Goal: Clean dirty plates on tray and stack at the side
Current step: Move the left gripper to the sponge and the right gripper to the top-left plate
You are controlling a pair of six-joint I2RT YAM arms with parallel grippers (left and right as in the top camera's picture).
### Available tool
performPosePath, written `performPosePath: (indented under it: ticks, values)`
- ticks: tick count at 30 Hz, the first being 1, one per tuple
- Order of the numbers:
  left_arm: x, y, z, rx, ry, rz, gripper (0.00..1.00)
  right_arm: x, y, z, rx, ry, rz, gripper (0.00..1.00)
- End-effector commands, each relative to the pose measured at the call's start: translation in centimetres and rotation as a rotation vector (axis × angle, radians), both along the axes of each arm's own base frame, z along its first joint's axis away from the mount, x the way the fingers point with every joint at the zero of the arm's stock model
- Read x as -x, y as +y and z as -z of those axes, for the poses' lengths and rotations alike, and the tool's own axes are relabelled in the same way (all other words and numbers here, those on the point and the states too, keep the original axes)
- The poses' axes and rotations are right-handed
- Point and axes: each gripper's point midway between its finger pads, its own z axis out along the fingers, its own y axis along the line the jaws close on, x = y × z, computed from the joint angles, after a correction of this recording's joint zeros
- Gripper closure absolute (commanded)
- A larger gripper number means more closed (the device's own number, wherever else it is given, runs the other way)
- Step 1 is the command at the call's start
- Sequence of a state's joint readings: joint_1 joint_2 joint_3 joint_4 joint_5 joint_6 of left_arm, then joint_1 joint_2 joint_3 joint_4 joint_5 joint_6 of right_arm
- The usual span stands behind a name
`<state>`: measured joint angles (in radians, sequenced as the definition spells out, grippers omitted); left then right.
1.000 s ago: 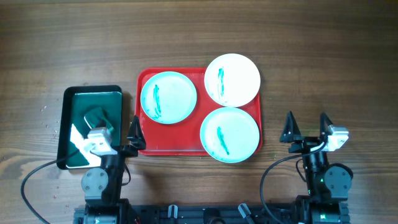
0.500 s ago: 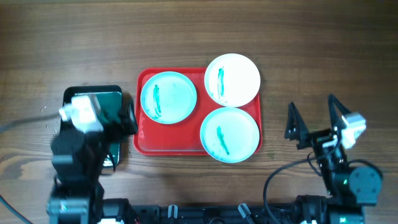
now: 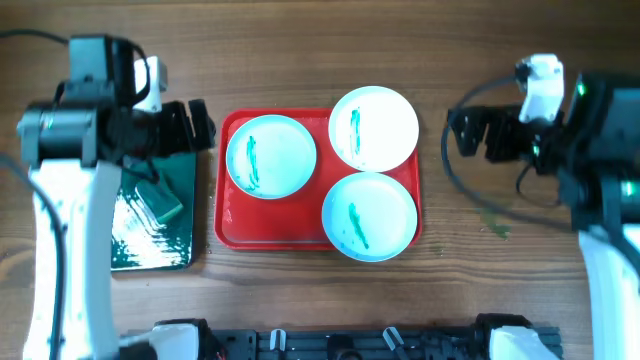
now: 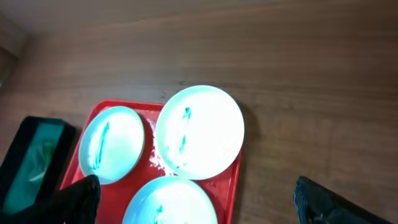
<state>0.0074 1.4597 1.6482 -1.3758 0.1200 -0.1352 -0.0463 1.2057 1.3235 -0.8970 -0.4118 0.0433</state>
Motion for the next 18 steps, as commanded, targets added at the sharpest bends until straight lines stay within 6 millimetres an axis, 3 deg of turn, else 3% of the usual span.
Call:
performPosePath:
  ticks: [1,3,6,10,12,14,16,18]
  values:
    - [-1.4,-1.1,1.4,0.051,0.042,0.04,0.0,-2.3,0.8,1.5,-0.114,0.091,0.041,0.0]
    - [-1.9,-1.9,2.1,0.096,0.063,0.055,0.0,-3.5,2.7,3.0,-0.169,0.125,-0.057,0.02]
    - [-2.5,-1.7,2.5,0.093,0.064,0.035,0.0,-4.6,6.1,6.5,-0.15,0.238,-0.07,0.07]
    - [-2.8,3.6,3.0,-0.048,0.076,-0.353,0.01,-6.0,12.0,9.3,-0.063,0.316,-0.123,0.13]
    - [-2.3,5.4,3.0,-0.08,0.086,-0.444,0.02,-7.3,15.3,10.9,0.021,0.336,-0.143,0.19]
    - [-2.0,6.3,3.1,-0.093,0.094,-0.472,0.05,-8.7,18.7,13.0,0.091,0.342,-0.179,0.29]
    - [-2.0,7.0,3.4,-0.091,0.103,-0.519,0.02,-9.1,21.0,15.0,0.159,0.328,-0.244,0.41]
    - [-1.7,7.9,4.1,-0.089,0.125,-0.574,0.02,-9.1,22.6,17.7,0.239,0.32,-0.263,0.59]
